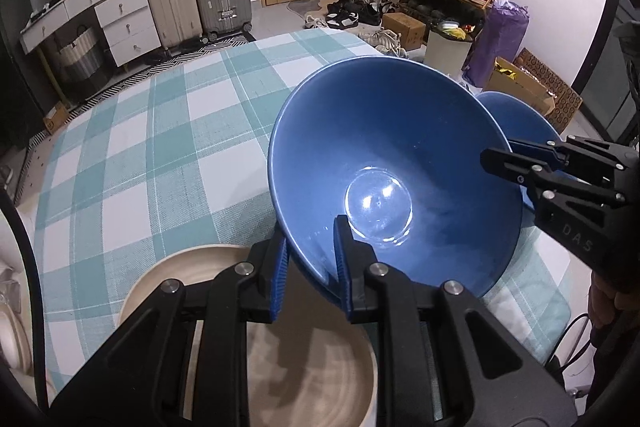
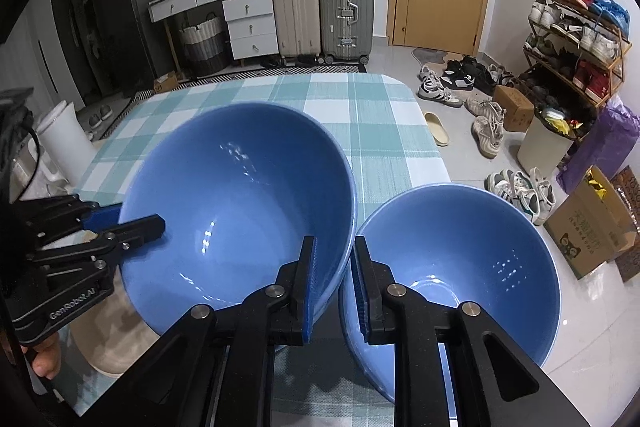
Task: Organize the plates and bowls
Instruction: 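Lower the blue bowl beside the other bowl and open both grippers, then move both grippers to the rim of one light-blue bowl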
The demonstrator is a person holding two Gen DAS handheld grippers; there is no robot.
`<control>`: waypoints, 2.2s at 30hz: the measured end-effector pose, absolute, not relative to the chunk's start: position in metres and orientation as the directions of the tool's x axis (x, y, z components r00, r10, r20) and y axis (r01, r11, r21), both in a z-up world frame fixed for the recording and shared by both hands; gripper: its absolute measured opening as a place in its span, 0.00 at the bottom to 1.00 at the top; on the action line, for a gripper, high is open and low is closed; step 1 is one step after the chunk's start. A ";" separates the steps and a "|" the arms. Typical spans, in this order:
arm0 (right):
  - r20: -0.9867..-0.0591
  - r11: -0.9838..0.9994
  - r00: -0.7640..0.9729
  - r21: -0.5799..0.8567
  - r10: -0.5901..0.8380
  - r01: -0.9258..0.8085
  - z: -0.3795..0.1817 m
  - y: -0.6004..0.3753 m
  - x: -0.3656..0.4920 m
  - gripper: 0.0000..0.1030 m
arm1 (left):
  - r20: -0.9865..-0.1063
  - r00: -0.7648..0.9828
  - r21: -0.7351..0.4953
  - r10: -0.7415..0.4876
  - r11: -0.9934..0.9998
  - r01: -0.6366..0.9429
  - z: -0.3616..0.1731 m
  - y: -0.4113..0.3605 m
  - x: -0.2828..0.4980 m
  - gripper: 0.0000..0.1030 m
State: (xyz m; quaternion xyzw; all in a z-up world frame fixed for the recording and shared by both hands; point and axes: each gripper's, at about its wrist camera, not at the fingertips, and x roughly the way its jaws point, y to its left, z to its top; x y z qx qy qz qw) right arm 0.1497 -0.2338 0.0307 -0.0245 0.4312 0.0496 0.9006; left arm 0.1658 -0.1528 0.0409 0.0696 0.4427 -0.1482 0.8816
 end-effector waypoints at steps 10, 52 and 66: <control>-0.776 0.991 0.628 -0.025 0.063 -0.131 0.023 -0.227 0.151 0.18 | -0.823 0.542 0.014 -0.172 0.947 0.321 0.030 -0.146 0.171 0.21; -0.629 0.984 0.777 0.149 0.015 0.101 0.068 -0.345 0.082 0.99 | -0.774 0.526 -0.238 -0.353 0.931 0.276 0.044 -0.176 0.139 0.99; -0.629 0.977 0.776 0.185 0.036 0.105 0.076 -0.378 0.061 0.99 | -0.738 0.569 -0.234 -0.361 0.929 0.286 0.061 -0.204 0.118 0.99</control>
